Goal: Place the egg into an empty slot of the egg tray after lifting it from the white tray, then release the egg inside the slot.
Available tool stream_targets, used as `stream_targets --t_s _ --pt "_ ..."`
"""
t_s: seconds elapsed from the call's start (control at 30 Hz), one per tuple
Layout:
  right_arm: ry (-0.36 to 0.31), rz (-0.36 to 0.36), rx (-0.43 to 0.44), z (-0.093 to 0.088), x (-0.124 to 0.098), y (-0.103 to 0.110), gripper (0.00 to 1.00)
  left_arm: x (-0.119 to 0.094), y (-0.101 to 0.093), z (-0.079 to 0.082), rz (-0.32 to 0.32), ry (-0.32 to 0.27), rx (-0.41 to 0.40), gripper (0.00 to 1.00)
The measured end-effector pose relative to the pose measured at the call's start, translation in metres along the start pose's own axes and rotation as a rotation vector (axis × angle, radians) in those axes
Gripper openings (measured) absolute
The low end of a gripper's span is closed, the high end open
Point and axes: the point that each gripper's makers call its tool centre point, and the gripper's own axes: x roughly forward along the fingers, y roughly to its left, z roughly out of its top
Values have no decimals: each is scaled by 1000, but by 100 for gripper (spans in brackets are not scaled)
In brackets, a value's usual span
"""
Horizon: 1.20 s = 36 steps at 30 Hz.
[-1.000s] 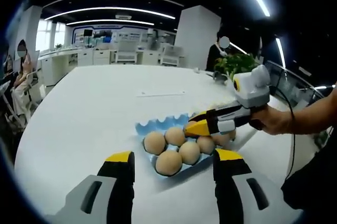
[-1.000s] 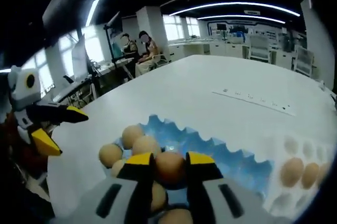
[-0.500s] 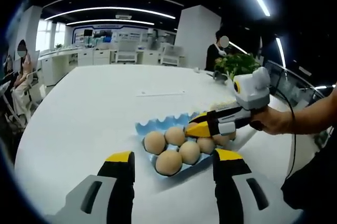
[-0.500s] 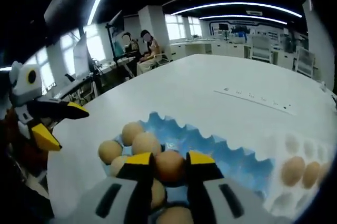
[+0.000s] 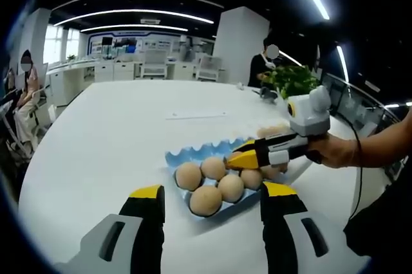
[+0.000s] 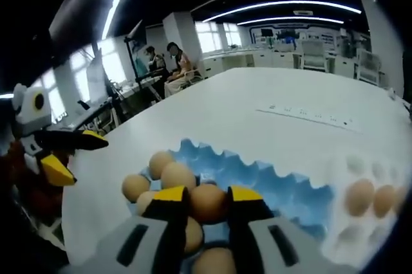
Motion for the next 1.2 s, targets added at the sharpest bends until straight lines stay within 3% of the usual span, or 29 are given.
stream_targets --t_s 0.27,0.37,0.43,0.53,0.63,0.73,0.83,0.97,1.2 --pt "-82 -33 13 12 -34 -15 19 1 -1 1 -3 0 3 59" --pt "-101 -92 47 7 -56 -37 19 3 -3 3 -10 -1 7 59" --pt "-109 -174 26 1 -73 -61 19 4 -4 4 -13 -1 8 59" --pt "-153 -299 105 -6 -104 -99 20 6 -6 5 -19 -3 10 59" --pt "-201 -412 110 -6 -130 -128 22 6 -7 5 -21 -1 12 59" --pt "-223 -614 115 -12 -176 -177 22 6 -6 5 -20 2 13 59" --pt "-222 -738 93 -17 -207 -208 22 7 -6 5 -20 5 14 59" --pt "-195 -783 119 -30 -220 -228 22 8 -7 6 -19 6 16 59" --pt "-110 -777 141 -53 -208 -242 26 6 -7 6 -15 8 19 59"
